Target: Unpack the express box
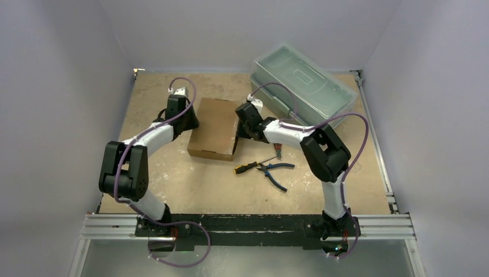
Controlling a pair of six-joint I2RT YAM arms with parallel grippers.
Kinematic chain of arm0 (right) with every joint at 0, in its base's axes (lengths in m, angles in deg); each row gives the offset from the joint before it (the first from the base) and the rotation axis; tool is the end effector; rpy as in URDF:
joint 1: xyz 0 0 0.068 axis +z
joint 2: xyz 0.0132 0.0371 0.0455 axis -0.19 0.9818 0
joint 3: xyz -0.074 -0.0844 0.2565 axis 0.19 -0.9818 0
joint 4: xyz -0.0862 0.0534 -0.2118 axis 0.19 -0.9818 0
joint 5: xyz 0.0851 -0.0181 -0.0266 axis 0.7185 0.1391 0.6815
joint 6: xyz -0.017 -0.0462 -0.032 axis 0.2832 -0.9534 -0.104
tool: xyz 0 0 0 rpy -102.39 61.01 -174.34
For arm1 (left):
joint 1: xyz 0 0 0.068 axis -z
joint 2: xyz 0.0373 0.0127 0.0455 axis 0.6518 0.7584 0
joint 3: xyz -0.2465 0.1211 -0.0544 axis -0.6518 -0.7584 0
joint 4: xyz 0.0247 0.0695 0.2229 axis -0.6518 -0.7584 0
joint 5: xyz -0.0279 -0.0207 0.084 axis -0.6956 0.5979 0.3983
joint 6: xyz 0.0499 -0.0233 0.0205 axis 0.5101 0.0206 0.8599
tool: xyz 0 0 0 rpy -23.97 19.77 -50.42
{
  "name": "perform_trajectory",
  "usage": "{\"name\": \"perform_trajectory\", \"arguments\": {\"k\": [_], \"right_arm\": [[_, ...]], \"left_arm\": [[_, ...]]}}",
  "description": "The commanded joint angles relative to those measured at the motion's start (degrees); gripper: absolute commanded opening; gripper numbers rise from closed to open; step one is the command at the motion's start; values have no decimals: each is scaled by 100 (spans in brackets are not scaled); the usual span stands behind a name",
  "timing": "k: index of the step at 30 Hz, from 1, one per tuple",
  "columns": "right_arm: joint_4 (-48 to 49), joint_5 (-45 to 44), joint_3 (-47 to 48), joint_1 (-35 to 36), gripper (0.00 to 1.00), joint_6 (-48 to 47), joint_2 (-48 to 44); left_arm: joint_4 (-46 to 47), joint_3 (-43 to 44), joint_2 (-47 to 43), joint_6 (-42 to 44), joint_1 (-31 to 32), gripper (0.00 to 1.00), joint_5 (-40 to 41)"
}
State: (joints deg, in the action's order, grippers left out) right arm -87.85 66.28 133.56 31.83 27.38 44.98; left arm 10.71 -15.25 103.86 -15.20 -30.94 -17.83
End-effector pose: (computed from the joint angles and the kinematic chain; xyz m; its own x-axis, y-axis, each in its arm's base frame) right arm 0.3219 0.2823 0.1947 -0.7417 0.2531 -0.6211 0.0178 0.9332 0.3590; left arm 0.3210 -0.0531 0.2217 -0.6539 -0.3159 -0.6875 -0.1542 0.9452 -0.2877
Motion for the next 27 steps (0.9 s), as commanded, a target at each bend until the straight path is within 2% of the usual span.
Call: {"name": "perform_trajectory", "arguments": {"k": [1,8,14,20,22,24,27], "right_arm": [[797,499,-590,-236,0,-233,-395],[1590,898,-1385,-488,0,-374,-570],[2286,1350,-1695,-537,0,-656,-509],[3545,1883,-2368,-696,0,-515,-745],[3340,1736,-2237,-632,0,-720,-936],[2995,1584,-2011,-560,0,-747,-1083],[2146,1326,-1451,-531,0,-764,-1188]], "left_arm": [[-120,20,329,-61,-200,23,372],[-163,60,487,-8,-246,22,321],[-134,49,523,-8,-251,22,186],[-199,154,464,54,-246,23,175],[-441,369,319,298,-237,25,156],[-577,505,-12,393,-235,31,163],[-788,790,-628,383,-219,37,-133]]}}
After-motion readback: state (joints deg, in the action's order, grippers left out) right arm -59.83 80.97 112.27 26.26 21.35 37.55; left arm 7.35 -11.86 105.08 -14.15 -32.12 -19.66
